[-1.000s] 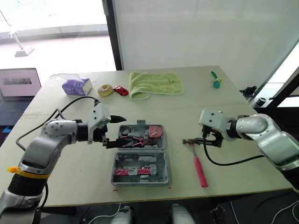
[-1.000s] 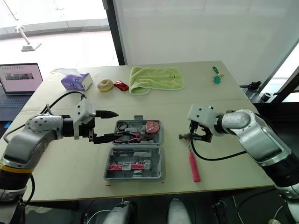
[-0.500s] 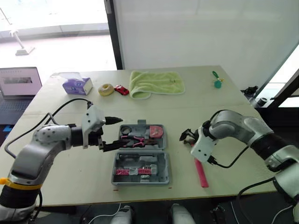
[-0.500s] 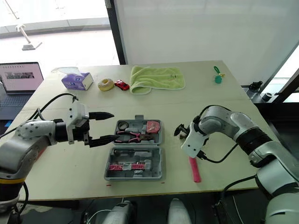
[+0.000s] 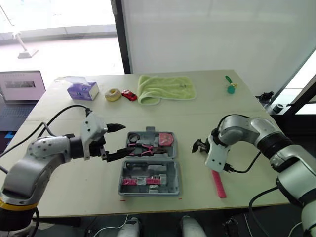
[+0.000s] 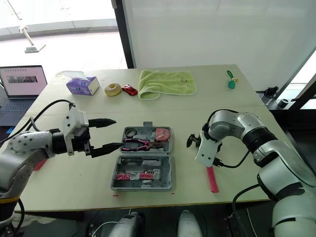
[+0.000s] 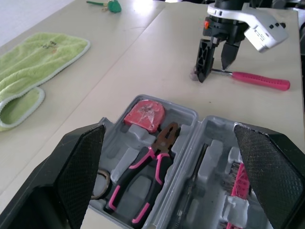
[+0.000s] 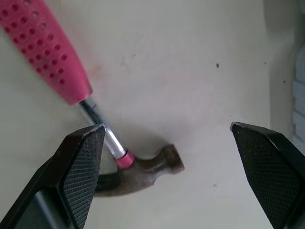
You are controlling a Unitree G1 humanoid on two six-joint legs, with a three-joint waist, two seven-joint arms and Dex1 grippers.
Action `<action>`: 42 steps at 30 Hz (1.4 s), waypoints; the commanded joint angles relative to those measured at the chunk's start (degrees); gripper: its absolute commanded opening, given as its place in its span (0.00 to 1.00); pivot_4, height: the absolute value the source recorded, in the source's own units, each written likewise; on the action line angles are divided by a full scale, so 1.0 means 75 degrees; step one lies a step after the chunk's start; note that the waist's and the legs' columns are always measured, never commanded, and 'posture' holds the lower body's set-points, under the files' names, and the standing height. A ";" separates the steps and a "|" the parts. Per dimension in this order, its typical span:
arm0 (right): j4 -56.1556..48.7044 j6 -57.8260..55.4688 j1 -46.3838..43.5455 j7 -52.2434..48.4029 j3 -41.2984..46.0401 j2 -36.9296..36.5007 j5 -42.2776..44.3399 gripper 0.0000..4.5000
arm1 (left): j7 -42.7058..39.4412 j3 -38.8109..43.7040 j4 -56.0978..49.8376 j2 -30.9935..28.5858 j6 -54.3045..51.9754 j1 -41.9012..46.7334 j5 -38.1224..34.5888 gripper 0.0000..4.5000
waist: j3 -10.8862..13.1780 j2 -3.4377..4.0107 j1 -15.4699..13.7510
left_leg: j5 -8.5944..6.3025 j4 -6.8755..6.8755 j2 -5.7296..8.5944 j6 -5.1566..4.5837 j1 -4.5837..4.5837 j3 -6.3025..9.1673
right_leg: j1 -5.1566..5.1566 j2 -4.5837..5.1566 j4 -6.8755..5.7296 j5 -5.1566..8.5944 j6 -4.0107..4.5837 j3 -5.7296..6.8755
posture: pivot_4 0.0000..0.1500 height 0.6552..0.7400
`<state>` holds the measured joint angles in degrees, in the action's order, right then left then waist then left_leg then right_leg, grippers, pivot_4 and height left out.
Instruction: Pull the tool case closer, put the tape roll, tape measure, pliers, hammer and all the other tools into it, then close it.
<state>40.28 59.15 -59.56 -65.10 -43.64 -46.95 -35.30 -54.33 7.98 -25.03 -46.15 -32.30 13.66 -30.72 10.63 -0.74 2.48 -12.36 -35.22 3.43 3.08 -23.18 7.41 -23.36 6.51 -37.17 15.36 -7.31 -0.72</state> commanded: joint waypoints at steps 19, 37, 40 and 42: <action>0.1565 0.0316 -0.0232 0.1230 -0.0428 0.0680 -0.1829 0.26 | 0.0154 0.0255 -0.0409 -0.0146 0.0029 -0.0081 -0.0171 1.00 | -0.0008 -0.0037 0.0042 | -0.0001 0.0021 -0.0005 0.0001 0.0113 -0.0012 | 0.0099 -0.0008 0.0003 0.0002 0.0004 -0.0014 | 1.00 0.97; -0.4257 -1.3090 0.3026 -0.1941 0.2754 -0.0842 0.4083 0.00 | 0.0000 -0.0339 0.0043 0.0090 0.0323 0.0452 -0.0213 1.00 | 0.0008 -0.0004 0.0009 | -0.0005 0.0016 -0.0017 -0.0006 0.0093 -0.0001 | 0.0068 -0.0006 -0.0004 0.0002 0.0005 -0.0028 | 1.00 0.97; -0.3251 -1.5614 0.2825 -0.0312 0.4031 0.0354 0.4536 0.00 | -0.0124 -0.0444 0.0191 0.0110 0.0409 0.0586 -0.0184 1.00 | 0.0007 -0.0010 -0.0033 | -0.0005 0.0015 -0.0011 -0.0006 0.0087 -0.0018 | 0.0067 -0.0005 -0.0003 0.0002 0.0005 -0.0026 | 1.00 0.97; -0.2788 -1.6624 0.2613 0.0537 0.4839 0.1047 0.4755 0.00 | -0.0186 -0.0490 0.0254 0.0108 0.0409 0.0661 -0.0167 1.00 | 0.0008 -0.0008 -0.0048 | -0.0005 0.0013 -0.0010 -0.0005 0.0082 -0.0019 | 0.0068 -0.0005 0.0000 0.0001 0.0005 -0.0023 | 1.00 0.97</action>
<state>18.09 -59.29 -38.42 -66.16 -12.45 -40.53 -1.37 -55.13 3.98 -22.37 -45.02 -30.46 17.57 -32.14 10.69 -0.80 2.12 -12.40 -35.13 3.37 3.04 -22.60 7.28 -22.88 6.48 -37.17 15.36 -7.28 -0.89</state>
